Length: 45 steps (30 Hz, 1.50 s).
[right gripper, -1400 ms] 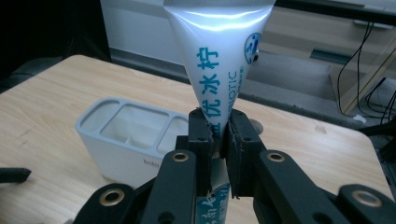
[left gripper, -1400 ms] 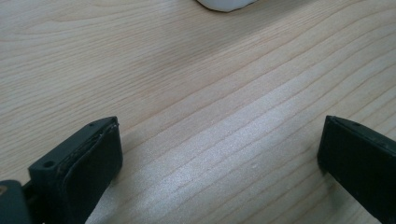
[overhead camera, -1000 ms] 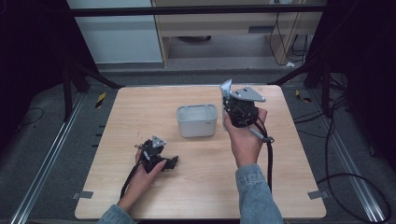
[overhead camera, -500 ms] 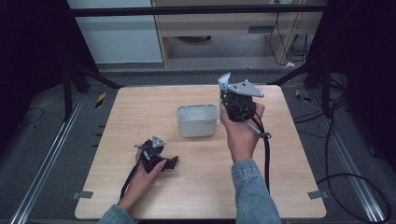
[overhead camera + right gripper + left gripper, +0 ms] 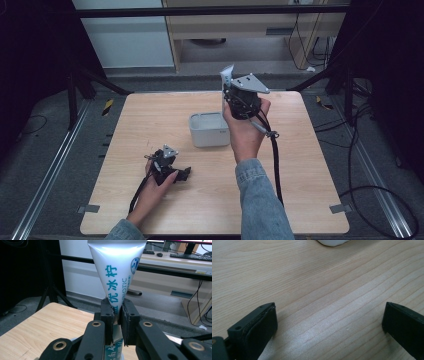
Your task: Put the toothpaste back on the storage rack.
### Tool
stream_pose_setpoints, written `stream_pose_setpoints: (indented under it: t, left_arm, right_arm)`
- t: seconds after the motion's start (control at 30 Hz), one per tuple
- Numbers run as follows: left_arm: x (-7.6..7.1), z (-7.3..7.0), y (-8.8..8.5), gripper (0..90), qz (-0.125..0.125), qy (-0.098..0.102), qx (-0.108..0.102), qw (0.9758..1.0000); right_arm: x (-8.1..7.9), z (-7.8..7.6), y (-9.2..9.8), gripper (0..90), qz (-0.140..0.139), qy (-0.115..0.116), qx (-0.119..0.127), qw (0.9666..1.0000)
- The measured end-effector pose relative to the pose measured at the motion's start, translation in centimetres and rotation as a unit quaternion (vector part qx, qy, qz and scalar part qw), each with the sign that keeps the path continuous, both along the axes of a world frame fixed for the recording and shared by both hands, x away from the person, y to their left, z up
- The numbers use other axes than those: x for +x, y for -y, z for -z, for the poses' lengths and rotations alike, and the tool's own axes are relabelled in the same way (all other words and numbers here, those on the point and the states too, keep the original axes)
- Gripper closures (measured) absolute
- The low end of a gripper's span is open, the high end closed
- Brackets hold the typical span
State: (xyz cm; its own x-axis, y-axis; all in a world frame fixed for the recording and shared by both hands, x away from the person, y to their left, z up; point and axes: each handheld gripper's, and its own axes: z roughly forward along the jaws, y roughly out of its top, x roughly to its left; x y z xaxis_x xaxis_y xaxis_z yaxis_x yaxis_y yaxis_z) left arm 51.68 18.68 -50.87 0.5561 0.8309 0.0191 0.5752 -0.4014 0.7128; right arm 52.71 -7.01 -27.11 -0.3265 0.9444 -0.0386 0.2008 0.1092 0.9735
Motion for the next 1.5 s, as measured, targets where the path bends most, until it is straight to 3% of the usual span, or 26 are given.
stream_pose_setpoints:
  t: [0.17, 0.23, 0.4, 0.73, 1.27, 1.5]
  left_arm:
    - [0.0, 0.0, 0.0, 0.0, 0.0, 0.0, 0.0, 1.0]
    - [0.0, 0.0, 0.0, 0.0, 0.001, 0.0, 0.0, 1.0]
    - [0.0, 0.0, 0.0, 0.0, 0.0, 0.0, 0.0, 1.0]
    - [0.0, 0.0, 0.0, 0.0, 0.0, -0.001, 0.0, 1.0]
    - [0.0, 0.0, 0.0, 0.0, 0.0, 0.0, 0.0, 1.0]
    - [0.0, 0.0, 0.0, 0.0, 0.0, 0.001, -0.002, 1.0]
  right_arm:
    - [0.6, 0.0, -0.6, 81.3, -0.002, -0.004, 0.001, 1.0]
    - [0.9, 0.1, -0.7, 81.3, -0.003, -0.008, 0.011, 0.9999]
    - [2.0, 0.3, -1.5, 81.3, -0.005, -0.014, 0.005, 0.9999]
    - [2.4, 1.3, -2.9, 81.3, -0.014, -0.02, -0.018, 0.9995]
    - [2.8, 2.6, -3.7, 81.2, -0.023, -0.031, -0.017, 0.9991]
    - [3.9, 3.6, -4.3, 81.2, -0.024, -0.032, -0.022, 0.999]
